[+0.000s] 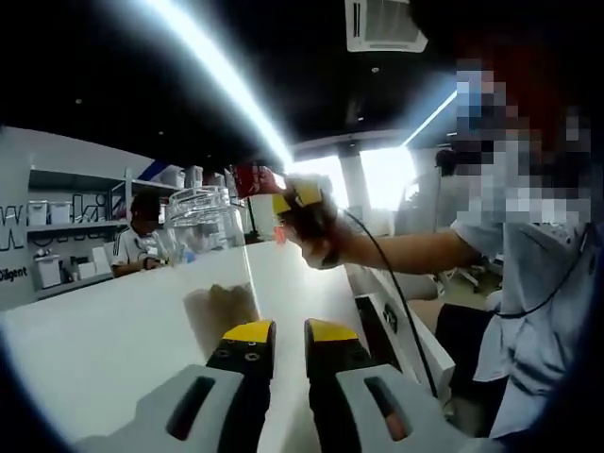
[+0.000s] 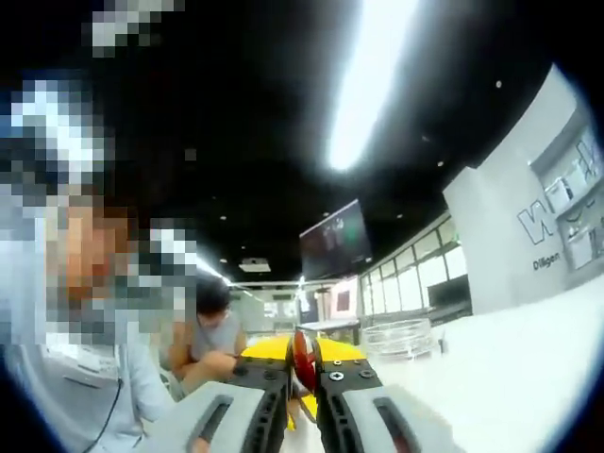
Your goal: Tear open the coffee pouch, take out the coffee, and pour the coffee from the pouch into the cup
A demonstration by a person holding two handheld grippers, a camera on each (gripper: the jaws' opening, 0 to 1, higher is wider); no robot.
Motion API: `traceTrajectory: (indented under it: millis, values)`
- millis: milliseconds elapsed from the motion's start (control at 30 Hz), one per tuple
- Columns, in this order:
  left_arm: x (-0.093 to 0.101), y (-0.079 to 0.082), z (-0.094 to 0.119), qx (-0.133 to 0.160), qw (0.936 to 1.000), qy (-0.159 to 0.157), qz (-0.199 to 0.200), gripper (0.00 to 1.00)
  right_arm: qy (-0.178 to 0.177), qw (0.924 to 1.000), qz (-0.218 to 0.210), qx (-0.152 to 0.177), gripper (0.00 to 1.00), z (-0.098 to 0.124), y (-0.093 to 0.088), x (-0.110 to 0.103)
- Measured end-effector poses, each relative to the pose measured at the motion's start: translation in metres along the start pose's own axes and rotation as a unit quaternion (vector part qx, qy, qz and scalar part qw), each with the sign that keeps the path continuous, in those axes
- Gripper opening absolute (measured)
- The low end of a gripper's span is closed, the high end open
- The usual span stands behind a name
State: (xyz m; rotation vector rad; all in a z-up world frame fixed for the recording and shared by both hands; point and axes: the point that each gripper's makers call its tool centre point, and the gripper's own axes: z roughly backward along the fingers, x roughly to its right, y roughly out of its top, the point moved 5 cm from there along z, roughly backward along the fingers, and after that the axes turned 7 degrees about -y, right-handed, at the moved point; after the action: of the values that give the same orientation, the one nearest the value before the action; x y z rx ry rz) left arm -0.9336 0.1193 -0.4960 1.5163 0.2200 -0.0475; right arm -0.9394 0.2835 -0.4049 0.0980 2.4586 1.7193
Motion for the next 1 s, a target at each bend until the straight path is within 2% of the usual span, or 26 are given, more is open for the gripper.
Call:
traceTrajectory:
  millis: [567, 1000]
  values:
    - [0.001, 0.000, -0.001, -0.002, 1.0000, -0.001, -0.003, 0.15, -0.016, 0.9995, 0.011, 0.026, 0.09, 0.009, 0.022, 0.004]
    - [0.002, -0.001, -0.001, -0.004, 1.0000, -0.002, -0.005, 0.15, -0.031, 0.9989, 0.025, 0.024, 0.09, 0.018, 0.035, 0.010]
